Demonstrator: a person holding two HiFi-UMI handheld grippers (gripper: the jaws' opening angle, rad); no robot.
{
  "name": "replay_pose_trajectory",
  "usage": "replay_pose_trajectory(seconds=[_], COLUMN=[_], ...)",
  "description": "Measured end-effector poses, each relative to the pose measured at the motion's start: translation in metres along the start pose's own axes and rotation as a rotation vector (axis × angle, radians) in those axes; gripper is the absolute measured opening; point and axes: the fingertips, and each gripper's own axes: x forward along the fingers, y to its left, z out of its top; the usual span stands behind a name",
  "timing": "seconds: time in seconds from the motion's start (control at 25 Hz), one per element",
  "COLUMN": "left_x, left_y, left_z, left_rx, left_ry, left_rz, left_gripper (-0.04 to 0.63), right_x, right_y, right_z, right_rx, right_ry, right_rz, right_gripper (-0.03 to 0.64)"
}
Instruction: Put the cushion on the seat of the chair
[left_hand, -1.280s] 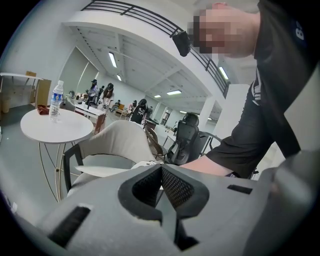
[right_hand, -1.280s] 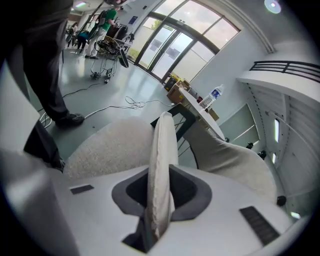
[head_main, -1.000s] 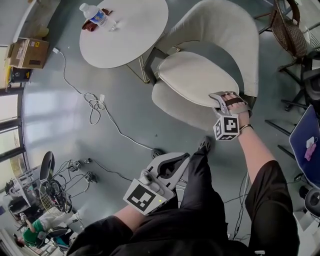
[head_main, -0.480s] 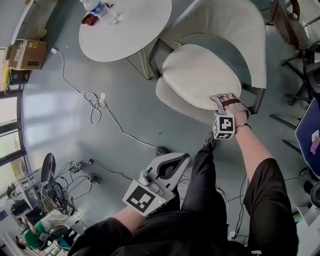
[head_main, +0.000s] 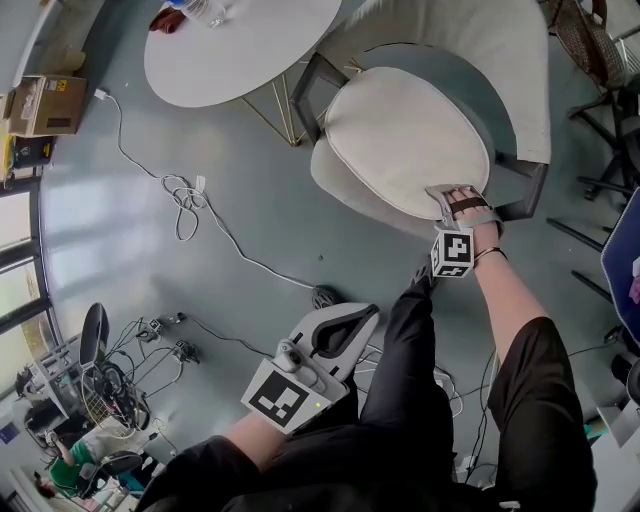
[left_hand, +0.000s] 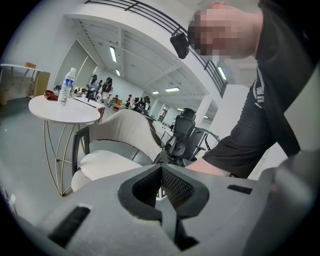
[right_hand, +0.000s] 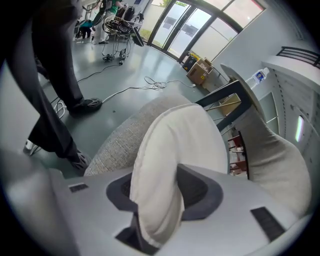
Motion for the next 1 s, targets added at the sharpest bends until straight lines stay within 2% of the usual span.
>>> replay_pose_trajectory(seconds=[0.2,0.44,0.64,0.8,0.84,0.88,0.96,1.0], left_x=[-0.005,-0.005,-0.006,-0.006,-0.005,-0.005,-0.005,-0.005], left_y=[0.002,-0.007,-0.013,-0.016,-0.016,-0.016,-0.017,-0.018], left_z=[-0.007,-0.008,-0.007,-0.008,-0.008,-0.008,-0.008,-0.007], left_rx=[-0.016,-0.010,-0.015,-0.022,-0.025,-0.027,-0.026,-0.024], left_ry=[0.011,0.012,0.016,0.015,0.015,0.016,0.016,0.015], left_rz=[0.004,-0.008,-0.018,-0.024,-0.023,-0.023,-0.021,-0.019], left_gripper=[0.015,0.015,0.015,0.015,0.015,0.015,0.015,0.015], right_x=[0.000,-0.009,-0.023,-0.039,-0.039,-0.038,-0.029,-0.024], right_y=[0.004,0.007,0.024,0.029,0.028,0.027,0.026,0.027], right_z=[-0.003,-0.015,-0.020,0.007,0.017,0.025,0.032,0.031], right_rx=[0.040,0.209,0.244,0.260,0.251,0.240,0.220,0.218], right_ry=[0.004,0.081,0.105,0.030,0.006,-0.009,-0.006,0.007], right_rz=[0.005,0.053,0.076,0.052,0.041,0.029,0.019,0.025], right_gripper=[0.172,0.282,0.298,0.296,0.291,0.256,0.141,0.127])
